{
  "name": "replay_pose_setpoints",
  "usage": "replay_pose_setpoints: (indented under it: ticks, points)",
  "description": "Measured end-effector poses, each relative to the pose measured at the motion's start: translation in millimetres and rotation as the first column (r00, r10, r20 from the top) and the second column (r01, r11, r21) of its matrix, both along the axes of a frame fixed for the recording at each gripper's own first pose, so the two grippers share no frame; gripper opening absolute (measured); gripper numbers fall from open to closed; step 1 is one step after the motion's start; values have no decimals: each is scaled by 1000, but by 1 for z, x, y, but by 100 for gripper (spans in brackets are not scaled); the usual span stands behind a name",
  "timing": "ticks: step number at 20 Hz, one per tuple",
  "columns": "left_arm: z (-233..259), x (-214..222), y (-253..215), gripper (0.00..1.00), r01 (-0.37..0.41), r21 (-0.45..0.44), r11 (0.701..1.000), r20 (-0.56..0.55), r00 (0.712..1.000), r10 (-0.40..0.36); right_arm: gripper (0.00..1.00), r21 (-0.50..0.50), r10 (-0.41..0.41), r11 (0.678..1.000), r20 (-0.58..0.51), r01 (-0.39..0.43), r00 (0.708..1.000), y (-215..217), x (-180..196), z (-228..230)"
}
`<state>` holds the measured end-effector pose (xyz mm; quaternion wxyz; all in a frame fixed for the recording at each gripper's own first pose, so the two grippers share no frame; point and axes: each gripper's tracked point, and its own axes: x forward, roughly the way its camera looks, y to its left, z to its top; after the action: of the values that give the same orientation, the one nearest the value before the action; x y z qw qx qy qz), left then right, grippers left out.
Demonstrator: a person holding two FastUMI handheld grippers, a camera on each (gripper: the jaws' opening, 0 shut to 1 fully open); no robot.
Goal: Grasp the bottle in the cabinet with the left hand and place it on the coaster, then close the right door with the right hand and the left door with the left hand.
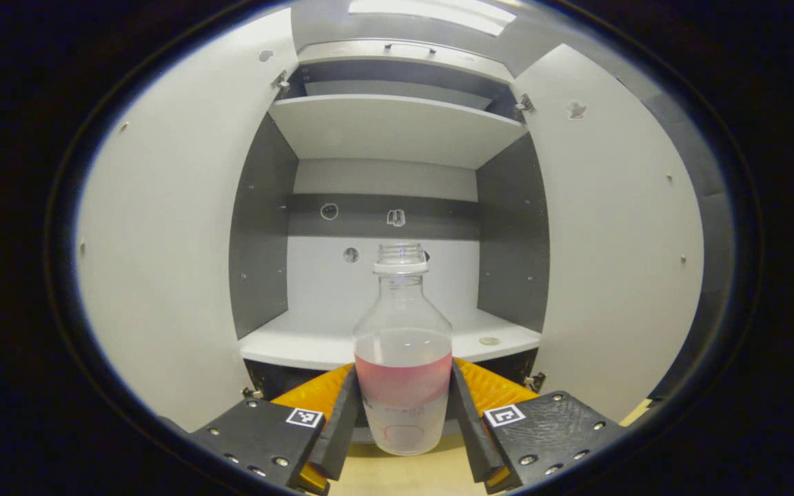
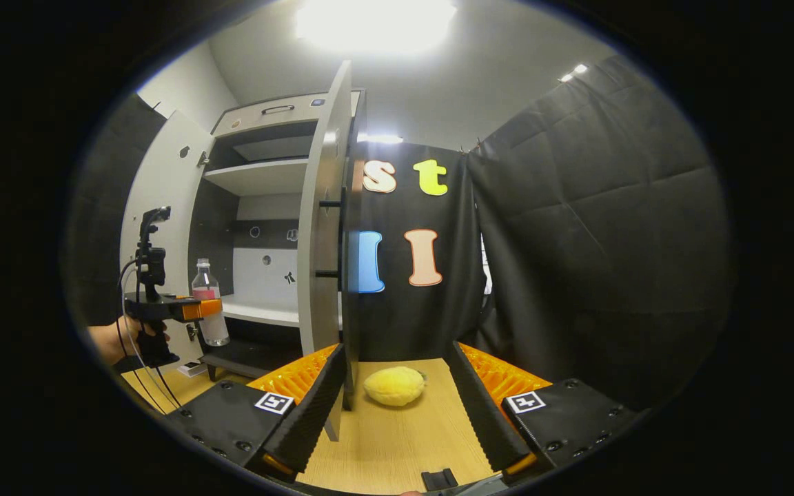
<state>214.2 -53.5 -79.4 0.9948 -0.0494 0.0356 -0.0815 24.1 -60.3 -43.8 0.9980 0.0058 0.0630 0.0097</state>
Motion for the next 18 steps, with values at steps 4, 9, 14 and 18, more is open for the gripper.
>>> replay_pose_setpoints:
  ticks: [4, 9, 14, 18]
  points:
    - [-35, -31, -5, 70, 7, -3, 1000, -33, 999, -7, 96, -4, 35, 999, -3, -35, 999, 0, -4, -1]
    - [-86, -63, -13, 70, 19, 10, 1000, -86, 996, -18, 96, -7, 52, 999, -11, -52, 999, -1, -16, -6]
    - [-138, -87, -20, 70, 31, -12, 999, -137, 990, -33, 96, -42, 51, 998, -10, -51, 999, -5, -26, -5]
    - [-176, -101, -27, 70, 33, -34, 999, -170, 985, -38, 96, -63, 51, 997, -17, -52, 999, -3, -32, -8]
